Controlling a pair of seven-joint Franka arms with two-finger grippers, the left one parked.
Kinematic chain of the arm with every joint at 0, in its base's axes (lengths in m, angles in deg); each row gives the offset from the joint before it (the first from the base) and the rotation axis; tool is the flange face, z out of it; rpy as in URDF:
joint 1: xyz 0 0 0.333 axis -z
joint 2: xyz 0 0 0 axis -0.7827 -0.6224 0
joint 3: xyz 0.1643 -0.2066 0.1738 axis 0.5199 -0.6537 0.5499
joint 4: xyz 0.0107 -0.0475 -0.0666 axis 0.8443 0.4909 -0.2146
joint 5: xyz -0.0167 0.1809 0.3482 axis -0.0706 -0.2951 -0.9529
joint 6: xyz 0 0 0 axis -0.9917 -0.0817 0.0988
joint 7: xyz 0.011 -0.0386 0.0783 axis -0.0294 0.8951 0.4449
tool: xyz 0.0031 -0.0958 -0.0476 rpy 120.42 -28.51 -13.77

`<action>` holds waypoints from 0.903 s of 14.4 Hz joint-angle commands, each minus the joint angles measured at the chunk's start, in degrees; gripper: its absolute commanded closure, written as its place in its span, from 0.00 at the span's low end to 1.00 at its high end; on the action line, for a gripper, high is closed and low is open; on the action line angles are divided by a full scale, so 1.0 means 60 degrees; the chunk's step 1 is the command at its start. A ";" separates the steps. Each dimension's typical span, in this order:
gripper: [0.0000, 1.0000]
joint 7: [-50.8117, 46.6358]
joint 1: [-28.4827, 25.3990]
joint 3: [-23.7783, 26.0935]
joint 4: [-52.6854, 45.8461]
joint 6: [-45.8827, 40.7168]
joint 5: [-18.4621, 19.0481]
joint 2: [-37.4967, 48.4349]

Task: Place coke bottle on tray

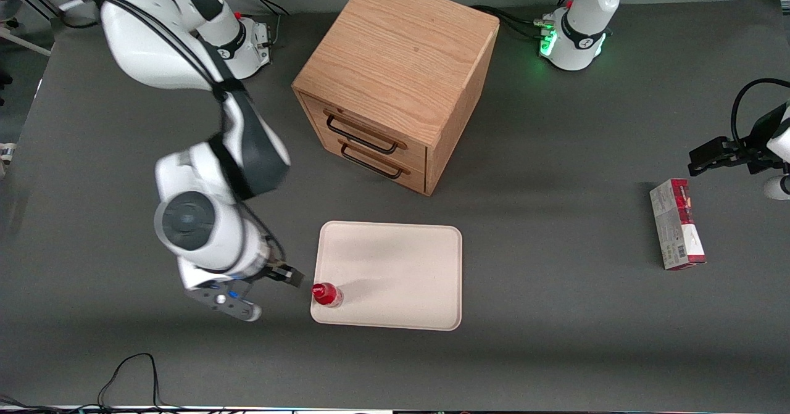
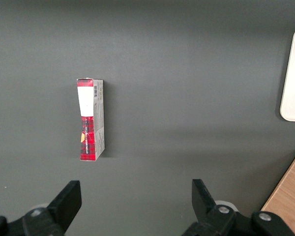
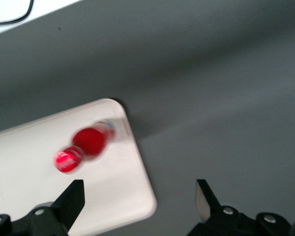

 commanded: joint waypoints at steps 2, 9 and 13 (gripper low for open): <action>0.00 0.3113 0.1412 -0.0011 0.4445 0.0164 -0.0962 0.3651; 0.00 0.6563 0.1782 -0.1226 0.7134 -0.0508 -0.1008 0.6734; 0.00 0.6755 0.1081 -0.1957 0.6491 -0.1124 -0.1007 0.6838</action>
